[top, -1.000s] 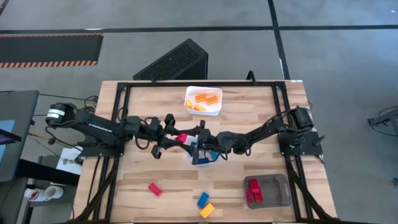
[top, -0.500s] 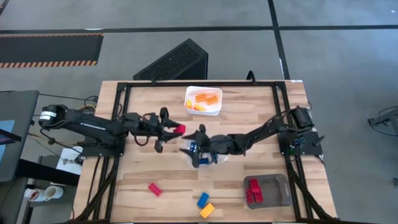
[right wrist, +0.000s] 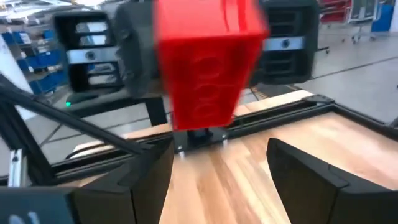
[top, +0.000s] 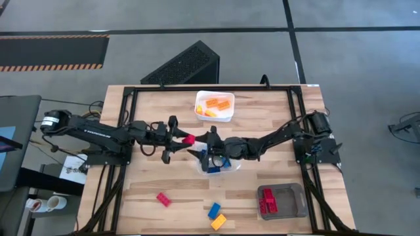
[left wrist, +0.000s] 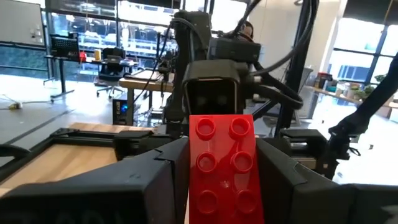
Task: Sort & place blocks by color
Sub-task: Put the red game piece into the black bin
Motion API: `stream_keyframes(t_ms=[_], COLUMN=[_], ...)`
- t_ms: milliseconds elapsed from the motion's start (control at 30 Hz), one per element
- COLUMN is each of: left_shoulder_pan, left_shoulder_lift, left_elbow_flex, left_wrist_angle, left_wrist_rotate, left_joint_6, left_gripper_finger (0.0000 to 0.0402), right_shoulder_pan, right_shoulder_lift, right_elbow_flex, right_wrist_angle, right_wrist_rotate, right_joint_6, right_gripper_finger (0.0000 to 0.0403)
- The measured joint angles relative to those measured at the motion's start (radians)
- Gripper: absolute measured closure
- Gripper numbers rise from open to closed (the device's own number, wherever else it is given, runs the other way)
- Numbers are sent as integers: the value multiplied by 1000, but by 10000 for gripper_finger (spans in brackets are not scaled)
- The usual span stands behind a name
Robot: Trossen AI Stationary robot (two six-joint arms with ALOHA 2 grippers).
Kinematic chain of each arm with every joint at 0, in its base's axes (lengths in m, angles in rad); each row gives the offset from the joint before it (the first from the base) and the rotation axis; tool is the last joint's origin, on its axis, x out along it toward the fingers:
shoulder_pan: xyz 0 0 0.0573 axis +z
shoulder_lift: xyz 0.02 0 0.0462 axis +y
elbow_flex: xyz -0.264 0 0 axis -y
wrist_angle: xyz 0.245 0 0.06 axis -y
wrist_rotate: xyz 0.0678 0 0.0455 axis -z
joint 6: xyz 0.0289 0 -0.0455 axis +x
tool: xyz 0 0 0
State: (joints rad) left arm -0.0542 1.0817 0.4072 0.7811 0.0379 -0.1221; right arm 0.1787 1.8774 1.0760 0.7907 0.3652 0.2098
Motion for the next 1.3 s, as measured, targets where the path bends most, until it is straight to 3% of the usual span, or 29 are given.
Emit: stream_keyframes(t_ms=[367, 533, 700, 1167, 1300], left_shoulder_pan=[-6, -12, -32, -32, -31], left_shoulder_lift=[0, 0, 0, 0, 0], left_elbow_flex=[-1, -1, -1, -2, -2], left_wrist_angle=[7, 60, 68, 78, 71], left_wrist_rotate=[-5, 45, 13, 10, 2], left_joint_6=[-2, -22, -12, -11, -11], left_gripper_finger=[294, 294, 294, 294, 294], right_shoulder_pan=[1, -11, -24, -31, -42], right_shoulder_lift=[0, 0, 0, 0, 0], right_elbow_flex=[0, 0, 1, 45, 47], right_wrist_angle=[88, 98, 141, 101, 79], right_wrist_rotate=[-49, -53, -84, -121, -118], right_joint_6=[-5, -2, -1, -6, -6], right_gripper_finger=[121, 121, 121, 121, 138])
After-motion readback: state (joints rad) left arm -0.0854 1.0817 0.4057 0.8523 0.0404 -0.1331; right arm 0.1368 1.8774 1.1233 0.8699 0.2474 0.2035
